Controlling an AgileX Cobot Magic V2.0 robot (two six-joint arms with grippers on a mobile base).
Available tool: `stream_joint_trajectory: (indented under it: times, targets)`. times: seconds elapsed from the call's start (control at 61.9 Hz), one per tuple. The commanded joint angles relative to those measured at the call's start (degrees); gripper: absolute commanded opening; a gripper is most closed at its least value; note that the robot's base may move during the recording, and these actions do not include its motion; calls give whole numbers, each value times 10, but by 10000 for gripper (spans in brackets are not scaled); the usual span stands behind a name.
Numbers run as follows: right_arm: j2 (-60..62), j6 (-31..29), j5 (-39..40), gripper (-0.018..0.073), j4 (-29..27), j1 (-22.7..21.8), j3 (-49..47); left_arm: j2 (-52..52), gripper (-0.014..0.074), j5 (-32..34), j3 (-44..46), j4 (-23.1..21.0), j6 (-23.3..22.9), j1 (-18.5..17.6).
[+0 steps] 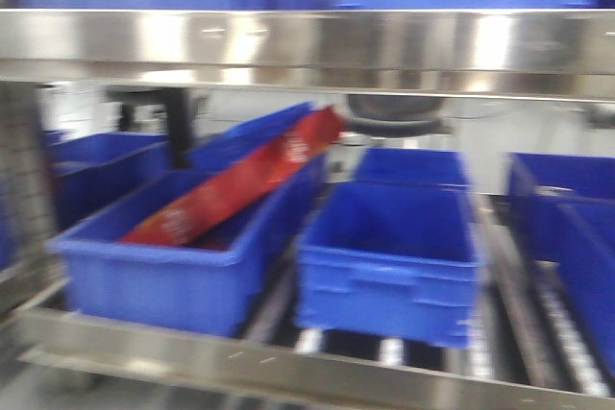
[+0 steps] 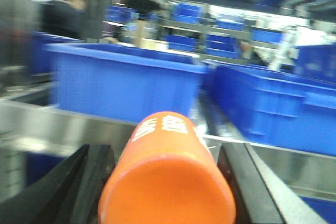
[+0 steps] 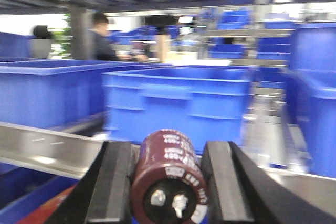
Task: Place cylindrical capacitor in blue bin on shelf
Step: 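Drive up to the steel shelf of blue bins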
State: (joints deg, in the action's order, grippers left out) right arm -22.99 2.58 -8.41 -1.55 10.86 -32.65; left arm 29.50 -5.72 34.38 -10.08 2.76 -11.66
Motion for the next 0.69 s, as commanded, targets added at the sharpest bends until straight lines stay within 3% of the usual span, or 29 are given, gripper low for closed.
stream_joint_trajectory:
  times: [0.0,0.679]
  targets:
    - [3,0,13,-165,-3,0,0,-2,-111,11,1,-3,0,1]
    - [3,0,13,-165,-3,0,0,-2,-111,11,1,-3,0,1]
